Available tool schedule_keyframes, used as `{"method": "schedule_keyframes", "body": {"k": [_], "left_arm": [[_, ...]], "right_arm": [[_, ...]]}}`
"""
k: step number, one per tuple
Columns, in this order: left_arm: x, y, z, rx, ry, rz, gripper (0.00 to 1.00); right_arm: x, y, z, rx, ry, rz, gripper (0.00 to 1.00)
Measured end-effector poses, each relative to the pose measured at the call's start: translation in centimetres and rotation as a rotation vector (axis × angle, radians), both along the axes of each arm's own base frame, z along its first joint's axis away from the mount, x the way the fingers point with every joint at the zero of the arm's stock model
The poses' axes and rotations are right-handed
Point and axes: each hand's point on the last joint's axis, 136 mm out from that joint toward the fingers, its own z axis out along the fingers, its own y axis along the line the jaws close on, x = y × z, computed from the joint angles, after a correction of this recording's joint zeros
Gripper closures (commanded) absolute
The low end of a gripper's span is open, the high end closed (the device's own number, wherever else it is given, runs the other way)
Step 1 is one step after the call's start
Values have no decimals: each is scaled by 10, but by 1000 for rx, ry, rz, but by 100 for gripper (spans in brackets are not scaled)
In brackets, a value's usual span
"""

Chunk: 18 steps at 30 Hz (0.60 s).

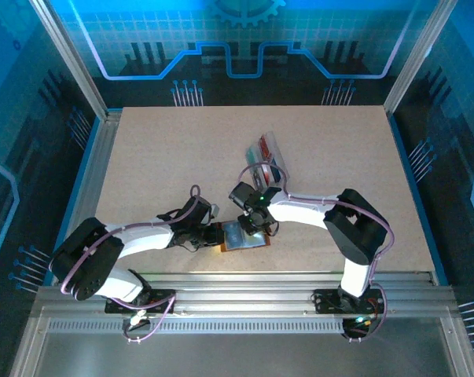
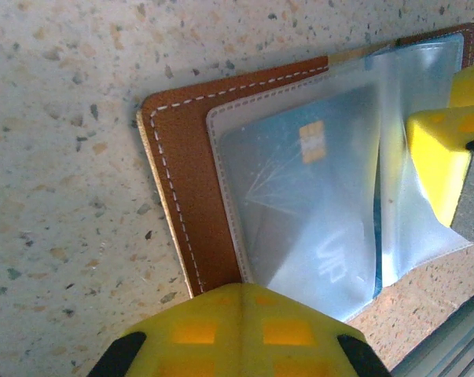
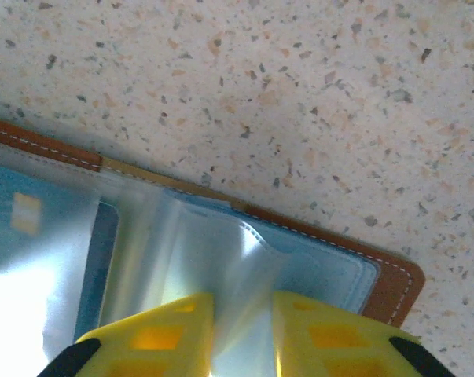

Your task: Put the credit cards into the card holder

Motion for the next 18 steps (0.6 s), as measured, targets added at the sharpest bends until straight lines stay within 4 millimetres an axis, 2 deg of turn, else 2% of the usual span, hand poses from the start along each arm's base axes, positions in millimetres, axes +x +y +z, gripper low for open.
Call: {"method": "schedule_keyframes", "body": {"k": [5,16,18], "left_arm": [[0,0,0,0,0,1,100],[1,0,0,-5,-7,1,100],[1,0,0,-5,-7,1,100]], "right_arm": [[-2,4,2,8,4,13,100],[-4,9,18,-36,-28,48,100],[-5,14,23,-31,-32,57,91]]}}
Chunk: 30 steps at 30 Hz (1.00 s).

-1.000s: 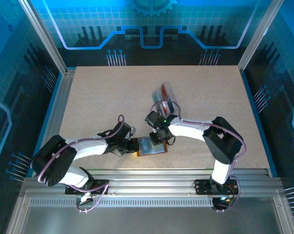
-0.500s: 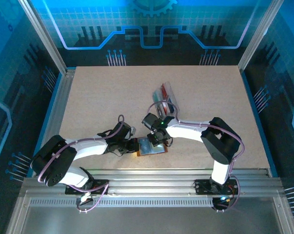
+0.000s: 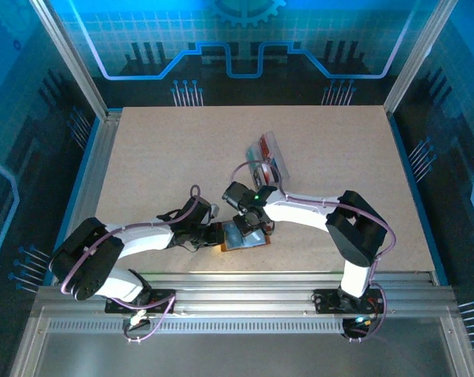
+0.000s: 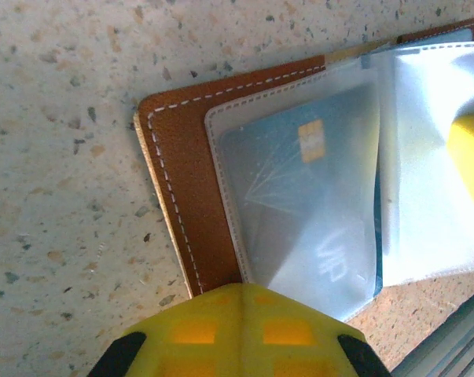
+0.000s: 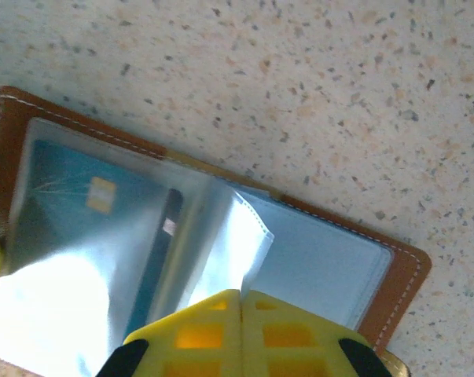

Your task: Put the credit cards into the card holder

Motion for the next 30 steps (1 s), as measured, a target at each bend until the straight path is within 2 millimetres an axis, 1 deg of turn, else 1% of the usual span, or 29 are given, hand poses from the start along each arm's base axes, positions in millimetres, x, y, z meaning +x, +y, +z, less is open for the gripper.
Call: {"method": "schedule_keyframes", "body": {"k": [2,3,6,10,14,17,19,20,22,24,25,27,30], "left_arm": [[0,0,0,0,0,0,100],[0,0,0,-1,0,0,100],[0,0,0,-1,-1,0,100],[0,0,0,-1,-1,1,100],[0,0,1,-2,0,4,100],[0,0,1,-2,0,4,100],[-1,1,1,-2,0,4,99],[-1,1,1,-2,-1,4,99],[-2,2,2,-1,1,4,97],[-4,3,3,-1,2,6,96],[-4,4,5,-3,0,7,96],[-4,5,8,-6,-3,12,95],[-2,7,13,-17,-13,22,91]], "right_arm": [[-1,7,4,18,2,14,80],[-2,11,6,35,9,20,73],[-6,24,9,101,43,30,64],[-15,49,15,251,111,45,55],[-26,49,17,398,198,30,42],[-34,50,31,523,245,30,37],[-37,51,48,572,237,44,37],[-37,51,58,590,217,53,39],[-35,48,74,599,169,57,47],[-30,38,80,573,121,33,51],[-27,32,80,556,106,13,55],[-22,21,73,528,93,-26,63],[-22,1,49,451,106,-88,74]]}}
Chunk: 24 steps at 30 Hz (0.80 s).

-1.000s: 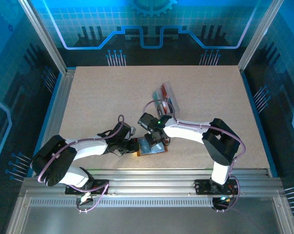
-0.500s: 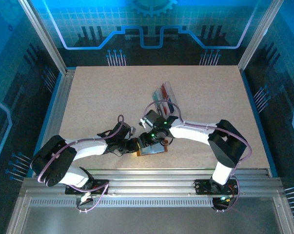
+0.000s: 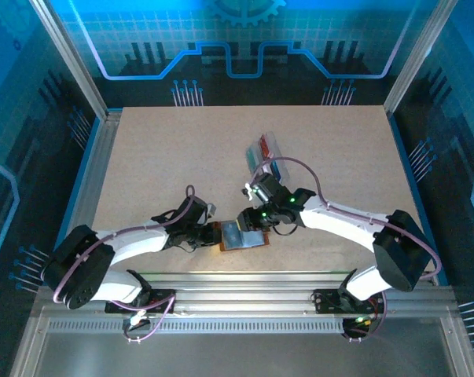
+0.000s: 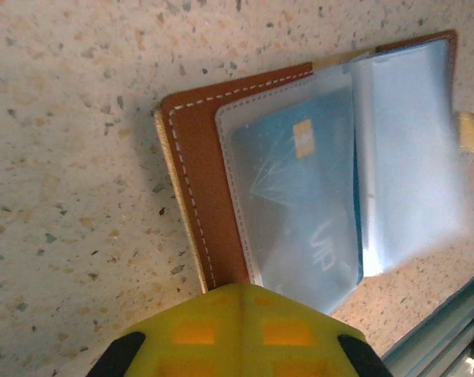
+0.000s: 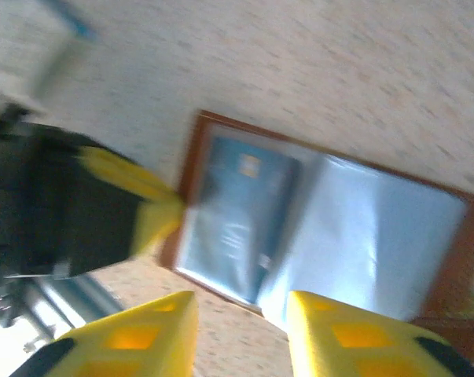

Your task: Put the credit cards into the card holder

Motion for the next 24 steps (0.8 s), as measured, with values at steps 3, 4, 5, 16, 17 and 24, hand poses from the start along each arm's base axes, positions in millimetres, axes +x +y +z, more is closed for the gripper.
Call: {"method": "schedule_keyframes", "body": {"k": [3,4,5,16,17,24], "left_arm": [[1,0,5,-17,-5,0,90],[0,-1,6,-20,-4,0,91],[0,0,6,-20,-4,0,91],[-3,2,-6,4,32,-2,94],[-4,2,-6,6,35,-2,94],[-4,3,-9,13,39,0,95]], "right_arm": [[-2,-8,-18,-59,30,-21,74],[-2,-9,-22,-71,35,-26,68],[-2,-10,-25,-81,38,-29,64],[17,-17,-38,-220,-11,-31,54],[19,-16,-41,-234,-12,-25,54],[31,-6,-51,-308,-39,15,57]]}}
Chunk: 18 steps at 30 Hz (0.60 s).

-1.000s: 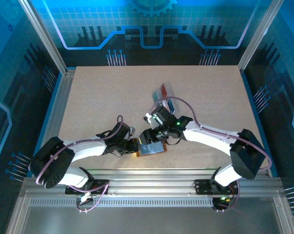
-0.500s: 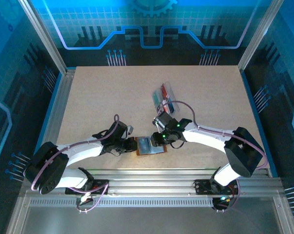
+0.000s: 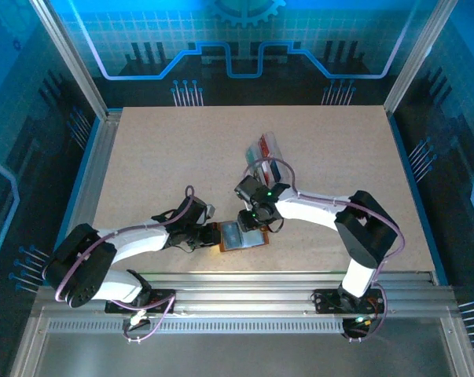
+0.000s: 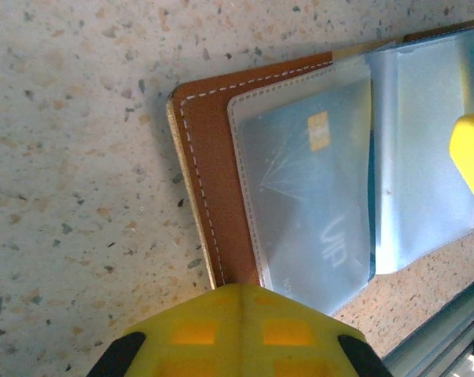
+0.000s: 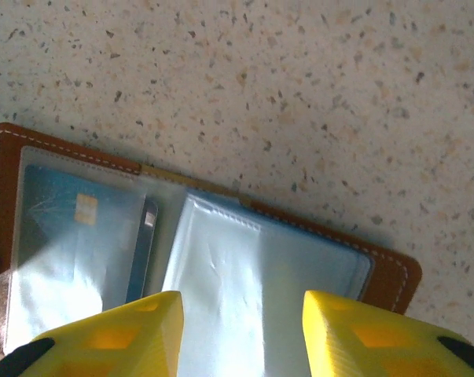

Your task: Put the credit cards into the card holder

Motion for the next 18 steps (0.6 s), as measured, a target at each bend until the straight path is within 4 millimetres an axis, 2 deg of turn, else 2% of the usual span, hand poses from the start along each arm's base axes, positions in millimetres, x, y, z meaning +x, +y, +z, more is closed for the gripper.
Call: {"method": "schedule_keyframes", "body": {"k": [6,9,14,15,18], "left_arm": [[-1,0,-2,4,5,0,95],[-1,1,-2,4,6,0,95],[-1,1,-4,9,14,0,95],[-1,1,-5,9,14,-1,95],[-1,0,-5,8,14,0,96]], "right_arm": [[4,0,-15,-91,-21,11,60],[2,2,-18,-115,-36,22,71],[-4,13,-18,-76,-25,40,97],[-5,15,-18,-68,-21,43,100],[-6,18,-15,-45,-14,42,100]]}}
